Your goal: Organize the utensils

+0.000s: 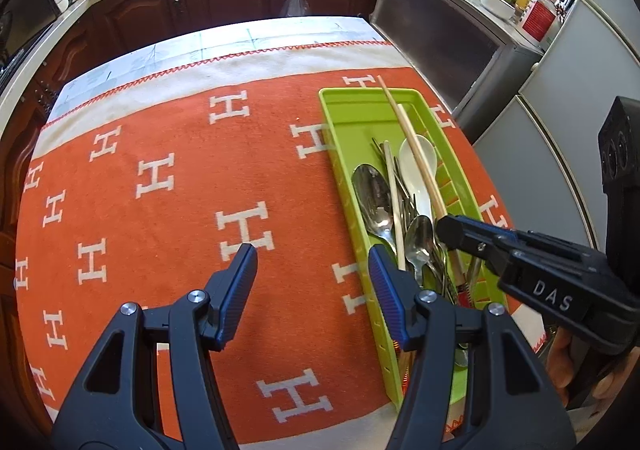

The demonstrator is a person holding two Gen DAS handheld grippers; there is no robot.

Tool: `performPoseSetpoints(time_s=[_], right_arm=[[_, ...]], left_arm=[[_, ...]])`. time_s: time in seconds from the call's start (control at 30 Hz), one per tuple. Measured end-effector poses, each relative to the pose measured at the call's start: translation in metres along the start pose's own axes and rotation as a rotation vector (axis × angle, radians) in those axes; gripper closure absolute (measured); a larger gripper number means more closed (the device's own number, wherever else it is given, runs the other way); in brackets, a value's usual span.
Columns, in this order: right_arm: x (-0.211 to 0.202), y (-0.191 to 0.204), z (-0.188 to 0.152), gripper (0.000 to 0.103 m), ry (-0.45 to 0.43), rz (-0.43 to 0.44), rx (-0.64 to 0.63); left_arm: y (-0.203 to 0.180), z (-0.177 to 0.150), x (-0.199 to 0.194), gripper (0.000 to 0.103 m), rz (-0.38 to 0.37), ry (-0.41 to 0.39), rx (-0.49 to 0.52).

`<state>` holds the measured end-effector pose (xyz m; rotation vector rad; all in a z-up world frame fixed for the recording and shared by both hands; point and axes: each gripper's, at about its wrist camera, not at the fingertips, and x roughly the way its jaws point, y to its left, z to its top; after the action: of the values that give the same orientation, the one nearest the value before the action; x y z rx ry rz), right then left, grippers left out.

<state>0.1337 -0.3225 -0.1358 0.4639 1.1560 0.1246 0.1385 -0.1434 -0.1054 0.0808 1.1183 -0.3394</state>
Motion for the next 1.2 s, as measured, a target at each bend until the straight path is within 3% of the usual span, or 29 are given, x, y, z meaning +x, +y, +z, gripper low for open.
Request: performPoseSetpoints(time_s=[0.2,0.27,0.33,0.57,1.0,1.1,1.2], right_arm=[[0.012,0.009,0.000,0.089,0.044,0.026,0.006],[0.011,0.008,-0.001,0.077,0.041,0.021,0.006],[0.008,0.009,-0.002,0.072,0.023,0.009,0.001],[-0.001,0.013,-0.008,0.071,-0.004,-0.037,-0.042],[-0.017,0.011,-0.018,0.071,-0.026,-0.061,-0.068],[-0.027,0.017,-0.023,0.063,-0.044,-0.079,-0.082],[-0.039,0.023,-0.029,0.049,-0.067,-0.081,-0.099]], left_arm=[[0.005,0.000,-0.001,0.048,0.007,-0.006,-0.006],[0.006,0.000,-0.001,0.046,0.006,-0.001,-0.009],[0.007,-0.001,0.000,0.041,0.007,0.002,-0.011],[0.008,-0.003,0.000,0.034,0.030,0.009,-0.015],[0.010,-0.013,-0.013,0.033,0.052,-0.002,-0.028],[0.012,-0.019,-0.024,0.033,0.058,-0.012,-0.030],[0.015,-0.026,-0.038,0.033,0.076,-0.035,-0.033]])
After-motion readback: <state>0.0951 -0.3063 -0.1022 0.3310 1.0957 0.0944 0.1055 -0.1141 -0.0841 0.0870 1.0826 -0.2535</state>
